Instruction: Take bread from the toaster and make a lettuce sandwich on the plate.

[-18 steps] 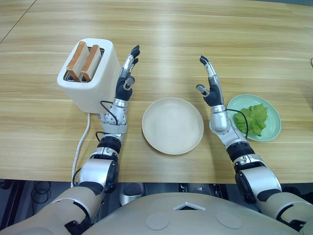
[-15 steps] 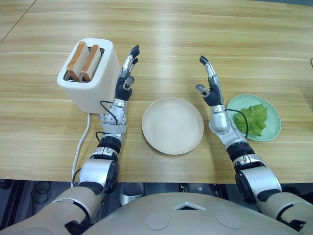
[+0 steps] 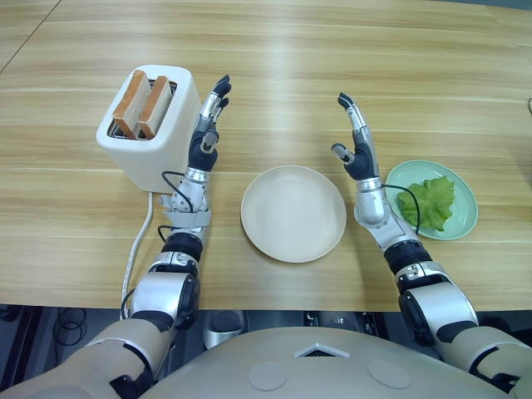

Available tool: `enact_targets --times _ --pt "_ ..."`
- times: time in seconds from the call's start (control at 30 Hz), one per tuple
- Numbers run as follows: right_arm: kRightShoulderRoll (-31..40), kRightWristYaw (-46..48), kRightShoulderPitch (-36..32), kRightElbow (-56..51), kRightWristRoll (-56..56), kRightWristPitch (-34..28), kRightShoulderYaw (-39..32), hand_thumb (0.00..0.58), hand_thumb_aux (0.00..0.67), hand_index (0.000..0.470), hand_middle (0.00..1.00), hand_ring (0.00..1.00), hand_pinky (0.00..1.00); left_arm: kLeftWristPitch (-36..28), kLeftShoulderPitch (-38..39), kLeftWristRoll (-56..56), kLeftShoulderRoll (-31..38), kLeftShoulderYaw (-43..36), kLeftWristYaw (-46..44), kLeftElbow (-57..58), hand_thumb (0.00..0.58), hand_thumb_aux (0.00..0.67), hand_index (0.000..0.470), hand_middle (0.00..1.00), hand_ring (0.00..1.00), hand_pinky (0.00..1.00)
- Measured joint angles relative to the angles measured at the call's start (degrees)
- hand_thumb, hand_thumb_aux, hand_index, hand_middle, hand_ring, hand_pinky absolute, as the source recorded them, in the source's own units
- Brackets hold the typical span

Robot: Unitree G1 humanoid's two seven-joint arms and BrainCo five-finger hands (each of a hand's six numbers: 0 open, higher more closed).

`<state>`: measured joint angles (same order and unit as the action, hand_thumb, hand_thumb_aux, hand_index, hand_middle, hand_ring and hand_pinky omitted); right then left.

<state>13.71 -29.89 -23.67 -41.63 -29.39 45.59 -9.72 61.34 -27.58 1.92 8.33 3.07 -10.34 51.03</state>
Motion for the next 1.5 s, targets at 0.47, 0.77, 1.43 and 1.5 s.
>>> enact_targets --times 0.47,0.77,1.43,1.5 --pt "0.89 0.85 3.24 5.10 0.50 -1.38 0.76 0.000 0.000 0.000 0.00 0.00 0.00 -16.11 12.89 21.11 13.14 6.20 -9.81 -46.95 0.000 0.000 0.000 0.00 0.00 0.00" --pt "0.88 2.30 3.77 6.78 0.66 -2.24 1.12 0.000 0.000 0.000 0.00 0.00 0.00 -11.51 12.07 -10.29 25.31 19.76 5.58 -30.14 0.000 0.000 0.000 0.00 0.00 0.00" --pt "0.51 3.41 3.75 6.98 0.72 -3.06 1.27 0.000 0.000 0.000 0.00 0.00 0.00 -21.31 0.76 -39.66 38.12 -1.70 38.67 8.25 0.071 0.042 0.029 0.00 0.00 0.00" --pt "0.49 3.48 3.76 6.98 0.74 -3.08 1.28 0.000 0.000 0.000 0.00 0.00 0.00 -20.82 0.52 -39.47 38.13 -2.70 39.23 9.52 0.124 0.076 0.052 0.00 0.00 0.00"
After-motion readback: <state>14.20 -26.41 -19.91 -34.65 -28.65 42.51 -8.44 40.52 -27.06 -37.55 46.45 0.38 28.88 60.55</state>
